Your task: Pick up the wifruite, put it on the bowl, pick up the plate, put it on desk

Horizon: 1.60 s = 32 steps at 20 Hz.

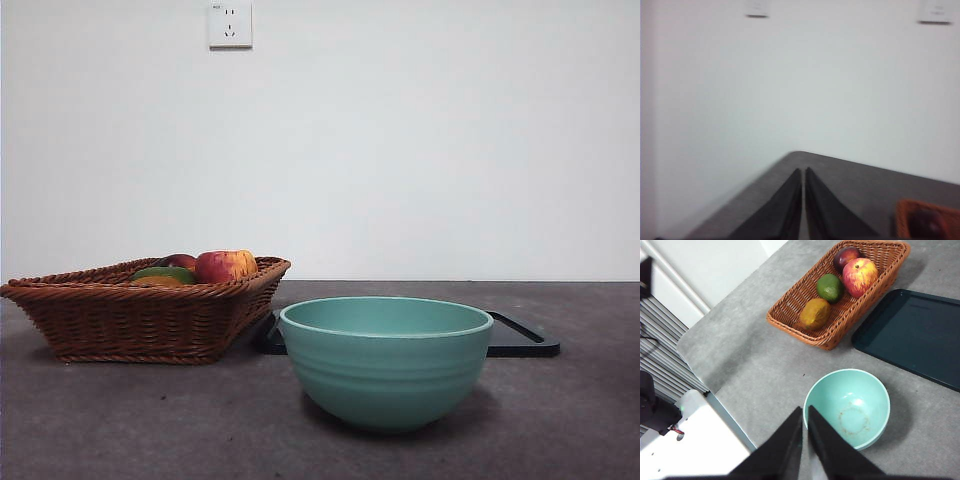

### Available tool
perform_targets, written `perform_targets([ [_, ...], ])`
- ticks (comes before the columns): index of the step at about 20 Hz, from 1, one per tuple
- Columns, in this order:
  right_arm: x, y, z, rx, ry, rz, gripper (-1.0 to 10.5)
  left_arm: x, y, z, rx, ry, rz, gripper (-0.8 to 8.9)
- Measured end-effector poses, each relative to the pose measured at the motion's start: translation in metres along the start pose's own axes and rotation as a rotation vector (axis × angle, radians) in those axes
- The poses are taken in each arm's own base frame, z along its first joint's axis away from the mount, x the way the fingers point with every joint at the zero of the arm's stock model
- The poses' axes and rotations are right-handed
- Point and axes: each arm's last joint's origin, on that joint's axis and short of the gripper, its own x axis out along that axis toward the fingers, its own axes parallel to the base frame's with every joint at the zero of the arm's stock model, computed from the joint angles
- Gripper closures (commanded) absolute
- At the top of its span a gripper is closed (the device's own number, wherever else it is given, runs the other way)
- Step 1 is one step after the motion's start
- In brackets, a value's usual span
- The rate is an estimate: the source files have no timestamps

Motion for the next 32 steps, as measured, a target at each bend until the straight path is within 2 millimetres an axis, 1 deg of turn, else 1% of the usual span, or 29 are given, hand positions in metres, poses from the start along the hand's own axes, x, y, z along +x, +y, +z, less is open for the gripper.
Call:
perform_targets([
  [3,0.0,0.0,0.0,0.0,0.0,0.0,9.4,0.004,-0.001,-0.021,0.026,0.046,-0.058,8.04],
  [5,0.0,0.0,0.0,0.0,0.0,0.0,9.4,0.005,0.0,-0.031,0.041,0.074,-0.075,8.04],
  [10,0.0,0.0,0.0,0.0,0.0,0.0,9.4,0.008,0.004,-0.048,0.048,0.122,-0.11,8.04],
  [12,0.0,0.0,0.0,0.0,0.0,0.0,9.4,0.008,0.005,-0.052,0.049,0.136,-0.131,8.04],
  [15,0.0,0.0,0.0,0.0,0.0,0.0,9.4,0.009,0.005,-0.053,0.046,0.14,-0.173,8.04],
  [21,0.0,0.0,0.0,0.0,0.0,0.0,9.4,0.007,0.002,-0.058,0.042,0.207,-0.365,8.04],
  [27,0.0,0.0,0.0,0.0,0.0,0.0,9.4,0.004,0.003,-0.07,0.052,0.328,-0.373,8.04],
  [32,0.0,0.0,0.0,0.0,0.0,0.0,9.4,0.003,0.002,-0.07,0.047,0.336,-0.409,8.04],
])
